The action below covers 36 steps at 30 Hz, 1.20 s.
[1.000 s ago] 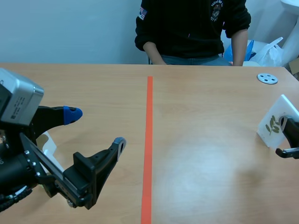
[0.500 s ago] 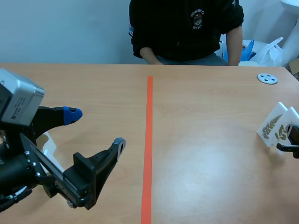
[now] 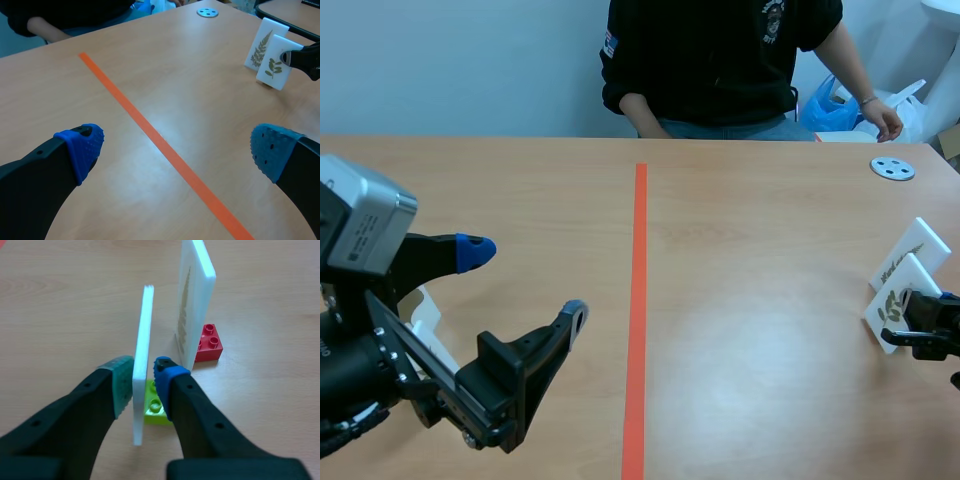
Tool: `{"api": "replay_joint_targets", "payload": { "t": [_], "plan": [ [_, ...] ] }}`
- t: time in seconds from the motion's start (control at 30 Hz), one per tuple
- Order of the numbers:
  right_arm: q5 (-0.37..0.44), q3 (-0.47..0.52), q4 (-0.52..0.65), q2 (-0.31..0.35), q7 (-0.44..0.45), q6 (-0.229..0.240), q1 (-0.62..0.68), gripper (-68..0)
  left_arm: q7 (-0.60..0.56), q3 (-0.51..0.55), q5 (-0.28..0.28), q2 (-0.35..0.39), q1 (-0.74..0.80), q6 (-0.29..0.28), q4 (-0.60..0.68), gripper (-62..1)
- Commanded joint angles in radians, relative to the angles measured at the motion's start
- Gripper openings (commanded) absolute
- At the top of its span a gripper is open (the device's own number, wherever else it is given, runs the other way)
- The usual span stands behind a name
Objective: Sort the leaf by its shape. The table is split by an orange tape line. A compound leaf with several leaflets goes to the left side, a simple leaf with one blade goes to the right side. Return to the home posture when a red brick is placed on the table.
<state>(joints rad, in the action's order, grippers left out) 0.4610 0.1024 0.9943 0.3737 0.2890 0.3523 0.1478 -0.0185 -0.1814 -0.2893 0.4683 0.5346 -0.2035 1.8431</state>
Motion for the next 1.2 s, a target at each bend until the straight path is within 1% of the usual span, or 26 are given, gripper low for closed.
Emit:
{"api": "replay_joint_targets", "payload": {
  "t": [0.0, 0.1, 0.17, 0.4, 0.53, 0.6, 0.63, 0.7, 0.87, 1.17],
  "plan": [
    [0.011, 0.003, 0.026, 0.015, 0.02, -0.001, -0.009, -49.4, -0.011, -0.002, -0.006, -0.002, 0.003, -0.002, 0.002, 1.4],
    [0.011, 0.003, 0.026, 0.014, 0.021, -0.001, -0.009, -38.9, -0.011, -0.002, -0.006, -0.002, 0.003, -0.002, 0.002, 1.4],
    [0.011, 0.003, 0.026, 0.014, 0.031, 0.0, -0.009, -33.4, -0.011, -0.002, -0.006, -0.002, 0.003, -0.002, 0.002, 1.4],
    [0.011, 0.011, 0.026, 0.017, 0.115, -0.005, -0.009, -11.4, -0.011, -0.002, -0.006, -0.002, 0.003, -0.002, 0.002, 1.4],
    [0.011, 0.034, 0.032, 0.017, 0.116, -0.003, -0.007, -2.5, -0.011, -0.002, -0.006, -0.002, 0.003, -0.002, 0.002, 1.4],
    [0.01, 0.047, 0.057, 0.018, 0.1, 0.003, 0.006, -0.5, -0.011, -0.002, -0.006, -0.002, 0.003, -0.002, 0.002, 1.4],
    [0.01, 0.055, 0.077, 0.018, 0.083, 0.012, 0.014, -0.5, -0.011, -0.002, -0.006, -0.002, 0.003, -0.002, 0.002, 1.4],
    [0.01, 0.071, 0.129, 0.017, 0.047, 0.015, 0.038, -0.5, -0.011, -0.002, -0.006, -0.002, 0.003, -0.002, 0.002, 1.4],
    [0.011, 0.106, 0.302, 0.017, -0.035, 0.014, 0.128, -0.6, -0.011, -0.002, -0.006, -0.002, 0.003, -0.002, 0.002, 1.4],
    [0.01, 0.113, 0.61, 0.017, -0.095, 0.015, 0.306, -0.6, -0.011, -0.002, -0.006, -0.002, 0.003, -0.002, 0.002, 1.4]
  ]
}}
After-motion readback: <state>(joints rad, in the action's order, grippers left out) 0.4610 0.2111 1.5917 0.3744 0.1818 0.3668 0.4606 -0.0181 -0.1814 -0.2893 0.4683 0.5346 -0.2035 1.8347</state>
